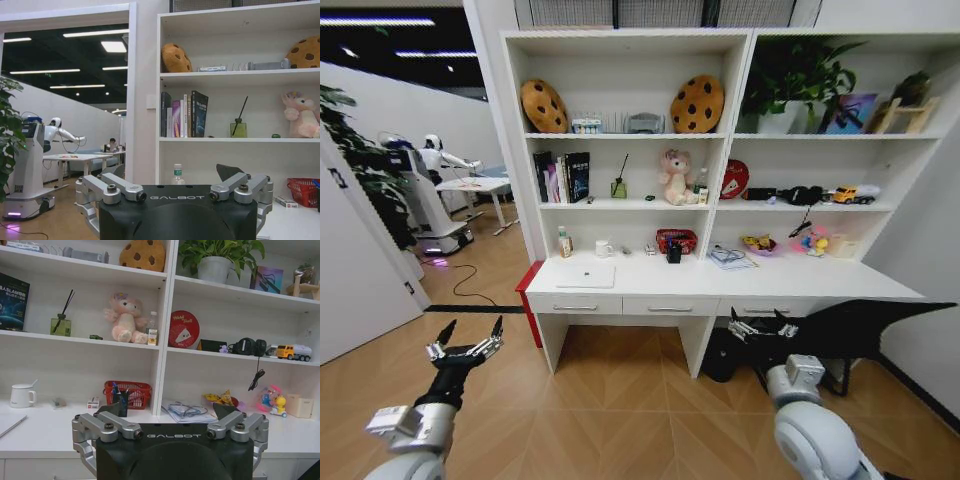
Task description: Organize the objects on the table.
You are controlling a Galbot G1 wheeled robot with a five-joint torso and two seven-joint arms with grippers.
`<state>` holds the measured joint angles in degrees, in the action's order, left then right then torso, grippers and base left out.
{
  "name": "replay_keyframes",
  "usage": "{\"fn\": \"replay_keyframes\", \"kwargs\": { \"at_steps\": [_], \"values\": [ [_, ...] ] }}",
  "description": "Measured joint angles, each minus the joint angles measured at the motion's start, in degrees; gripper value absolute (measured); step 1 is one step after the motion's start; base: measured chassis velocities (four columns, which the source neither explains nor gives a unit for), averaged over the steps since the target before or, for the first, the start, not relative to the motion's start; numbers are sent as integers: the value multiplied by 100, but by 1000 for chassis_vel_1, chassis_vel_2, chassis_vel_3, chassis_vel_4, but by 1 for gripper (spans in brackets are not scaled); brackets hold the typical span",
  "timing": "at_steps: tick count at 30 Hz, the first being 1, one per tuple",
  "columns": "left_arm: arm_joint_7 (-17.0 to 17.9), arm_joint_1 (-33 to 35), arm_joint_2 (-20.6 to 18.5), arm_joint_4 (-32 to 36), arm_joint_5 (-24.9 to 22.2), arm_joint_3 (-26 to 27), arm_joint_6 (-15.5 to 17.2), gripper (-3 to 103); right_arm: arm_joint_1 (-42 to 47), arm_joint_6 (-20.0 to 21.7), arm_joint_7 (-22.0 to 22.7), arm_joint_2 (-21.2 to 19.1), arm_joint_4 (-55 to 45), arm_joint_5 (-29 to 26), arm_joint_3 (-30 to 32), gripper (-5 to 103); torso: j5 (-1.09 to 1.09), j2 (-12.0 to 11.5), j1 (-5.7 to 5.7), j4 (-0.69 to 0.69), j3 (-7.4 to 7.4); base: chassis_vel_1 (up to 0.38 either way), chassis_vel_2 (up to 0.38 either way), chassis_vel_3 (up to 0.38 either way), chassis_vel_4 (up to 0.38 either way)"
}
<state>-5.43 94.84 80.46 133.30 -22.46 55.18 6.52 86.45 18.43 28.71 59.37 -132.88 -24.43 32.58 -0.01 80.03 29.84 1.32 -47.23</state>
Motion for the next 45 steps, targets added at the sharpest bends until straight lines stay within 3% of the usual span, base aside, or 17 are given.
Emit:
{"fn": "replay_keyframes", "kwargs": {
  "at_steps": [45],
  "values": [
    [12, -1, -26, -11, -9, -8, 10, 100, 0, 9, 0, -1, 1, -4, -2, 100, 0, 0, 0, 0, 0, 0, 0, 0, 0]
  ]
}}
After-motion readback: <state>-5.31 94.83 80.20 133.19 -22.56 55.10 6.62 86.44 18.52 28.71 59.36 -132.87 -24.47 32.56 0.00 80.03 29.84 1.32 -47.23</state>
